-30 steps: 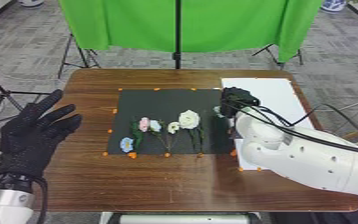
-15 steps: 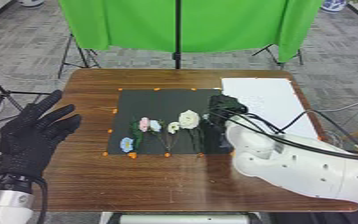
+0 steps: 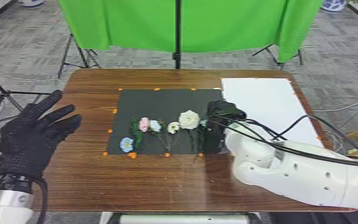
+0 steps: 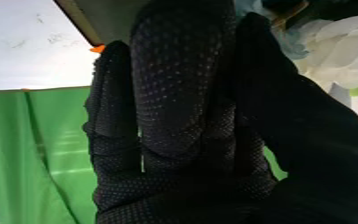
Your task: Arrange flowers
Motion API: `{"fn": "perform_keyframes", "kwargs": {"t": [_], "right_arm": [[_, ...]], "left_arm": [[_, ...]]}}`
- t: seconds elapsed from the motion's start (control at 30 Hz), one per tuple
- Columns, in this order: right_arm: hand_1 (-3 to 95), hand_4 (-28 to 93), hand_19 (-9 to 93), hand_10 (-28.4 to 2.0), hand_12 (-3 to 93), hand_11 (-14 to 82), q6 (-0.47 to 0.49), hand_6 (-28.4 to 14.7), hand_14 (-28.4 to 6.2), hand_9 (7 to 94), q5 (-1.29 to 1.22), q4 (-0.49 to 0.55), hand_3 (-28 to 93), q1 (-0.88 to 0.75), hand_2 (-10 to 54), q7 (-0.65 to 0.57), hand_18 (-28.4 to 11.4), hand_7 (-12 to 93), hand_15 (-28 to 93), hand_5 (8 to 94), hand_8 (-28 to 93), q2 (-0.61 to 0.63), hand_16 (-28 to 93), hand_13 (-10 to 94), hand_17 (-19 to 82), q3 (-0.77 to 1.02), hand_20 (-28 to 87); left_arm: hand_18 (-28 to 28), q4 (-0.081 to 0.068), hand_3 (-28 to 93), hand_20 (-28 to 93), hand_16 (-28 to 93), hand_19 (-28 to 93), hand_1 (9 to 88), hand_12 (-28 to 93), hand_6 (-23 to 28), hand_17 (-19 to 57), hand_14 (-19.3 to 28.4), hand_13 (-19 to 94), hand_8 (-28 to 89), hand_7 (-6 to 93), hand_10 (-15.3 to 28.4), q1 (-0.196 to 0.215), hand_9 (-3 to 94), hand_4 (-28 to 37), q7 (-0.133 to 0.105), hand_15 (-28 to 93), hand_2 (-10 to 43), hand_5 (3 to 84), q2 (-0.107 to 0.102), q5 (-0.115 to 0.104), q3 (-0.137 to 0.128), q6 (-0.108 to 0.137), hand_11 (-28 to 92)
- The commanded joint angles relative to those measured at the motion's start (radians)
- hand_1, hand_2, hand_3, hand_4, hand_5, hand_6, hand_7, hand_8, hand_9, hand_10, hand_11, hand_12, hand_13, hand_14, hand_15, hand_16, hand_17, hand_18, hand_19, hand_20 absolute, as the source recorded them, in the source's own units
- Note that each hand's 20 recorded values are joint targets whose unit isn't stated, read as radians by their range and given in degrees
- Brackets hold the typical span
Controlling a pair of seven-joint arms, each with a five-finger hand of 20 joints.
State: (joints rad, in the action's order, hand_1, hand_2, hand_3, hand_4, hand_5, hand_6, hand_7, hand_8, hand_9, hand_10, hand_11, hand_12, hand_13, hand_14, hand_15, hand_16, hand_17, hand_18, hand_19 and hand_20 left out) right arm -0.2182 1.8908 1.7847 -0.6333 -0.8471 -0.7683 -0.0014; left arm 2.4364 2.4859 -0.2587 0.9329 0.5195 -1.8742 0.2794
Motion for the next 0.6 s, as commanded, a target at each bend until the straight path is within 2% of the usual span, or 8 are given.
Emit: {"fn": "perform_keyframes", "kwargs": {"t": [0.03,0.47,0.5,0.53,0.6], "right_arm": [[44.2,-28,93,-7.4,27.1,16.9,-0.040,0.7,-2.4,87.0,0.037,0.006,77,0.016,-9.5,0.011,-16.7,19,51,65.9,-11,0.018,20,88,43,-0.019,0],[41.0,-28,93,-8.8,22.9,21.7,-0.040,-0.4,-2.8,84.1,0.035,0.011,78,0.019,-9.5,0.000,-17.3,17,53,62.1,-12,0.024,19,87,42,-0.014,1],[40.5,-28,93,-9.1,22.4,22.2,-0.043,-0.4,-2.8,83.9,0.033,0.014,79,0.027,-9.5,0.001,-17.3,17,53,62.1,-12,0.025,19,87,42,-0.022,1],[40.4,-28,93,-9.1,22.0,22.6,-0.039,-0.4,-2.8,83.9,0.031,0.020,79,0.018,-9.5,0.000,-17.5,17,53,62.1,-12,0.028,19,87,42,-0.014,1],[40.1,-28,93,-9.2,21.5,23.0,-0.040,-0.5,-2.9,83.8,0.033,0.029,79,0.022,-9.5,0.000,-17.6,17,53,62.1,-12,0.032,19,87,42,-0.018,1]], "left_arm": [[28.4,-0.007,76,37,-12,61,20.3,13,8.9,-2.0,28.4,26,-8,13.2,20.7,0.002,31.2,-27.8,0.018,60,8.7,34.0,0.010,0.002,0.002,0.004,29],[28.4,-0.009,77,37,-12,62,20.2,13,8.7,-1.8,28.4,26,-9,13.8,20.4,0.004,31.2,-27.7,0.020,61,8.5,33.9,0.009,0.001,0.006,0.008,29],[28.4,-0.008,77,37,-12,62,20.3,13,8.6,-1.8,28.4,26,-9,13.8,20.4,0.009,31.2,-27.8,0.011,61,8.5,33.9,0.008,0.000,0.006,0.009,29],[28.4,-0.008,77,37,-12,62,20.2,13,8.7,-1.8,28.4,26,-9,13.8,20.5,0.008,31.2,-27.8,0.018,61,8.6,33.9,0.010,0.002,0.006,0.007,29],[28.4,-0.008,77,37,-12,62,20.2,12,8.6,-1.8,28.4,26,-9,13.9,20.5,0.012,31.2,-27.8,0.017,61,8.6,33.9,0.011,0.002,0.005,0.006,30]]}}
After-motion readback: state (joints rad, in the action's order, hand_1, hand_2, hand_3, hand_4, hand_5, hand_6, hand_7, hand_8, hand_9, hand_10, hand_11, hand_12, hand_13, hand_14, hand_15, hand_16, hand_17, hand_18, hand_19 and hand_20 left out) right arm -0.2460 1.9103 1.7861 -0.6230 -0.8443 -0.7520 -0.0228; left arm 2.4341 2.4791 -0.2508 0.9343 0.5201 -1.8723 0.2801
